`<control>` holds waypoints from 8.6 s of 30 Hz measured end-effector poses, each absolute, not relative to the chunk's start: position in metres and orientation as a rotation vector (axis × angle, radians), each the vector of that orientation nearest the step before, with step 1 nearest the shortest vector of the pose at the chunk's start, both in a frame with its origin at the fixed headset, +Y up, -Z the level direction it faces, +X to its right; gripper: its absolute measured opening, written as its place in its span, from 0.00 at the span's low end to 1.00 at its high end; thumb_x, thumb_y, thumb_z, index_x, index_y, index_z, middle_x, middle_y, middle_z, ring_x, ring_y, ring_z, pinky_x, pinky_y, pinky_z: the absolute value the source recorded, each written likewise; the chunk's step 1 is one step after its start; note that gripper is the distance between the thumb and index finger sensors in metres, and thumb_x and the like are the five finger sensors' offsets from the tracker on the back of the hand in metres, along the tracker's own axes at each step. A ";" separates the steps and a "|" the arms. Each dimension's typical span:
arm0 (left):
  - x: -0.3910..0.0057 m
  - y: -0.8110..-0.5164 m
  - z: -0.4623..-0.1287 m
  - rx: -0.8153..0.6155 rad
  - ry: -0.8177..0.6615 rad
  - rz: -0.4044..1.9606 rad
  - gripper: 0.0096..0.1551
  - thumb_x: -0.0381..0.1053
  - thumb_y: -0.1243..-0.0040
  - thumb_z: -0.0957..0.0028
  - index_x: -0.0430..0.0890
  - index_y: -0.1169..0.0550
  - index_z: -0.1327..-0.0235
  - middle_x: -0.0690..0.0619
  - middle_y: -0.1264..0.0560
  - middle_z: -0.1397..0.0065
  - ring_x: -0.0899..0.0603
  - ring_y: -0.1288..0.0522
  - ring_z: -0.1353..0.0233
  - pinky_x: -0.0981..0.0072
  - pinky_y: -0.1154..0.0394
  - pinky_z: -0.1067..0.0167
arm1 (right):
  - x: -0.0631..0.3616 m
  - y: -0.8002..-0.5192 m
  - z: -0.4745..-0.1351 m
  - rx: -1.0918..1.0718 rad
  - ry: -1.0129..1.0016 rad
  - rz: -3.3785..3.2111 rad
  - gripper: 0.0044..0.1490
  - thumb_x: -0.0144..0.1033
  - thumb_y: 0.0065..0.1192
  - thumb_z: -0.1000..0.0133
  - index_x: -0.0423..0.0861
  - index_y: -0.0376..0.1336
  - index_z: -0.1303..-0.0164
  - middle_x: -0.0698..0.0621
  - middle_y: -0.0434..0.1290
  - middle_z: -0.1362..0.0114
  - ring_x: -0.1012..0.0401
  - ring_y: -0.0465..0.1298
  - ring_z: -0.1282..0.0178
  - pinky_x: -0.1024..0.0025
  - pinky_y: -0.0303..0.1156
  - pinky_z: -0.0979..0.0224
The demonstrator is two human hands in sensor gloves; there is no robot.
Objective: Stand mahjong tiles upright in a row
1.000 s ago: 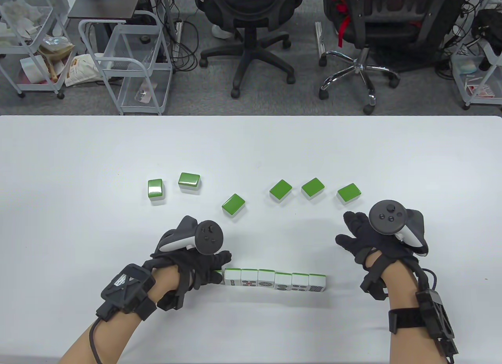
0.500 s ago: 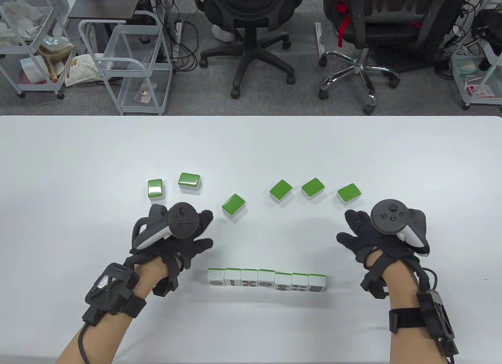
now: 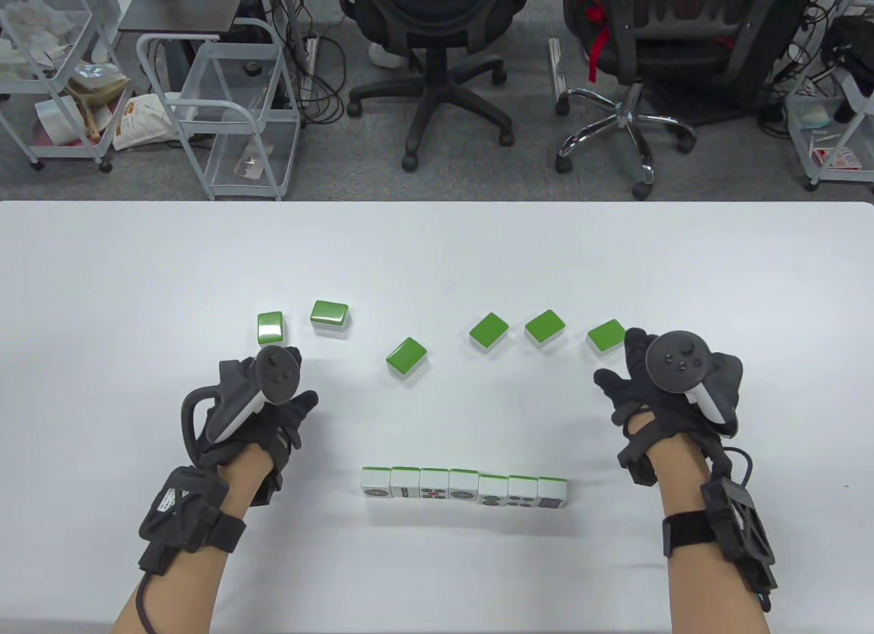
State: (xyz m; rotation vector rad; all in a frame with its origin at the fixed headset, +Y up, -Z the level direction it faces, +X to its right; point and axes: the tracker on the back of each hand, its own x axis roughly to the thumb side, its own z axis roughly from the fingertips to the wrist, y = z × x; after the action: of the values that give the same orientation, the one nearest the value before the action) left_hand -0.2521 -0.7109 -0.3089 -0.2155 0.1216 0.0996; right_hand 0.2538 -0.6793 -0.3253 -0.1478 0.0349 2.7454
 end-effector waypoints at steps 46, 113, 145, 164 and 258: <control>-0.250 -0.713 -0.306 -0.255 0.052 0.115 0.46 0.70 0.46 0.67 0.60 0.42 0.32 0.58 0.40 0.19 0.39 0.37 0.18 0.43 0.38 0.26 | 0.198 -0.721 -0.287 0.444 1.287 2.601 0.49 0.36 0.75 0.64 0.32 0.59 0.34 0.28 0.67 0.31 0.45 0.85 0.52 0.52 0.82 0.50; -0.260 -0.717 -0.307 -0.287 0.067 0.148 0.46 0.70 0.47 0.66 0.61 0.41 0.32 0.57 0.40 0.19 0.39 0.38 0.18 0.43 0.38 0.26 | 0.145 -0.712 -0.414 0.325 0.675 3.041 0.50 0.38 0.77 0.67 0.36 0.60 0.35 0.33 0.69 0.30 0.46 0.88 0.55 0.55 0.84 0.55; -0.256 -0.726 -0.302 -0.337 0.078 0.131 0.41 0.64 0.49 0.63 0.59 0.40 0.32 0.56 0.40 0.19 0.38 0.38 0.18 0.42 0.38 0.26 | 0.256 -0.741 -0.295 0.318 1.106 2.439 0.36 0.41 0.77 0.67 0.45 0.73 0.46 0.42 0.79 0.41 0.47 0.91 0.54 0.60 0.89 0.55; -0.261 -0.725 -0.305 -0.330 0.093 0.123 0.43 0.66 0.48 0.63 0.60 0.42 0.31 0.57 0.42 0.19 0.38 0.40 0.18 0.42 0.40 0.26 | 0.253 -0.653 -0.310 0.091 0.236 2.907 0.46 0.52 0.62 0.58 0.43 0.58 0.31 0.36 0.61 0.23 0.33 0.64 0.28 0.36 0.66 0.36; -0.226 -0.682 -0.406 -0.287 0.112 -0.010 0.44 0.70 0.45 0.70 0.59 0.34 0.35 0.61 0.21 0.34 0.50 0.12 0.45 0.52 0.24 0.35 | 0.259 -0.694 -0.308 0.094 0.400 2.806 0.54 0.55 0.60 0.59 0.43 0.47 0.27 0.34 0.42 0.21 0.27 0.44 0.26 0.27 0.50 0.33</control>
State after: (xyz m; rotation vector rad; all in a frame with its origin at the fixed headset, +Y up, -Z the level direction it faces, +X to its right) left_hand -0.2256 -0.6816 -0.4061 -0.2873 0.1123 -0.0104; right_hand 0.2587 -0.6936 -0.3078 0.0940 0.3999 2.8064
